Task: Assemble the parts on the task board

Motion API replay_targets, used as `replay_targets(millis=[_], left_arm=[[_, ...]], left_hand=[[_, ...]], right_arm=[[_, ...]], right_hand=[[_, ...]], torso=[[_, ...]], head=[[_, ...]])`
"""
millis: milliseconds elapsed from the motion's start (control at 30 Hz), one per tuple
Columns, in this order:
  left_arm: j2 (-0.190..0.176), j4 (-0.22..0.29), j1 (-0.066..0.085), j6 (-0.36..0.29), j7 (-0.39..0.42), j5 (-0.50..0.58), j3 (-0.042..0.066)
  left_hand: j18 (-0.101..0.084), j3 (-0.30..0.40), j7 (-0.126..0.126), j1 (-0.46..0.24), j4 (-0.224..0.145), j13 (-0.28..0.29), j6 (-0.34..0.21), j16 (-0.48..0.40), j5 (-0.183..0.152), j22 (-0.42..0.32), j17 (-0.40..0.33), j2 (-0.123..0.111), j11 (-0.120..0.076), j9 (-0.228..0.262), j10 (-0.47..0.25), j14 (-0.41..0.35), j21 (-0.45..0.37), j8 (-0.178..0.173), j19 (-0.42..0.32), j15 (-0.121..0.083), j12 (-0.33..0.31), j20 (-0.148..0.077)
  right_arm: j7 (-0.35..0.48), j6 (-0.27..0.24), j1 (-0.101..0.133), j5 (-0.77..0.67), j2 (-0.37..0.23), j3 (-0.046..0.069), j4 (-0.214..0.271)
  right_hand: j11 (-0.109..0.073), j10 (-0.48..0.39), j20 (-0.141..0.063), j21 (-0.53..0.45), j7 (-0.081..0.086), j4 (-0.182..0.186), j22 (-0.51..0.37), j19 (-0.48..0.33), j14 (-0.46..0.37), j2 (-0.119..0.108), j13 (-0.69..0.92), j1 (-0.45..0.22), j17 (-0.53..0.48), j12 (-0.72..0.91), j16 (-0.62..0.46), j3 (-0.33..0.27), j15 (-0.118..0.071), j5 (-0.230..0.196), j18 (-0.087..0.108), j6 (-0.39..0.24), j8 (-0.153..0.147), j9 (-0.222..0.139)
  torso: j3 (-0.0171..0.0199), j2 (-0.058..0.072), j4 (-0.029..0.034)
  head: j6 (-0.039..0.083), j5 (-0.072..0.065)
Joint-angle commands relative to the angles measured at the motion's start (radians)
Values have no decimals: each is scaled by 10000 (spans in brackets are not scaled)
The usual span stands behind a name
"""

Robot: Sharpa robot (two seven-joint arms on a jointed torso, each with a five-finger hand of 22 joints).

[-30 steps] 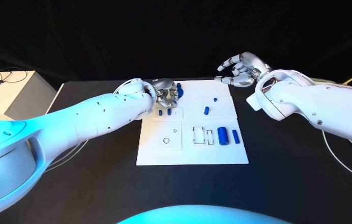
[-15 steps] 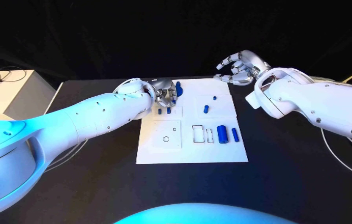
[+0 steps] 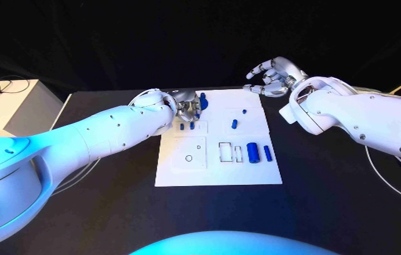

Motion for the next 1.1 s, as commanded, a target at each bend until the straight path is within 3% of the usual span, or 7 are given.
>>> replay_targets(millis=[33,467,733,1100], left_arm=[[50,-20,-16,-1,70,-77,-11],[15,-5,-31,-777,524,215,-15],[-234,242,-84,-1423,954,828,15],[-855,839,-89,-1085,877,1212,263]], left_hand=[[-88,138,-20,49,-57,1,168,95,-32,184,128,66,-40,9,218,175,150,-63,142,-37,-75,-22],[-246,577,-148,-99,-485,35,835,366,-39,1017,788,238,-242,150,1087,829,742,-70,695,-239,-426,-222],[-307,709,-148,-209,-664,49,971,423,-26,1305,991,242,-267,186,1331,1032,939,-153,914,-272,-679,-287],[-313,781,-120,-308,-736,24,984,404,-27,1322,942,221,-237,194,1373,1046,956,-239,930,-253,-912,-280]], right_arm=[[94,63,-3,-52,8,6,30],[90,68,-3,-55,0,7,49],[91,71,-3,-64,-6,7,46],[73,78,-3,-72,-47,7,49]], right_hand=[[-31,-1,-26,-28,-5,20,1046,368,1024,27,1617,-57,2627,-4,43,28,-54,36,18,-48,36,11],[-32,7,-26,-13,-6,24,1060,374,1024,31,1624,-62,2627,3,43,30,-55,40,14,-45,46,13],[-32,7,-26,-13,-6,24,1060,374,1024,31,1624,-62,2627,3,43,30,-55,40,14,-45,46,13],[-34,15,-27,-17,-8,24,1058,373,1024,34,1631,-63,2627,10,43,35,-56,44,15,-39,55,15]], torso=[[0,5,-5],[-5,-8,1],[-7,-11,9],[-11,-25,30]], head=[[10,0],[17,-12],[68,-29],[112,-27]])
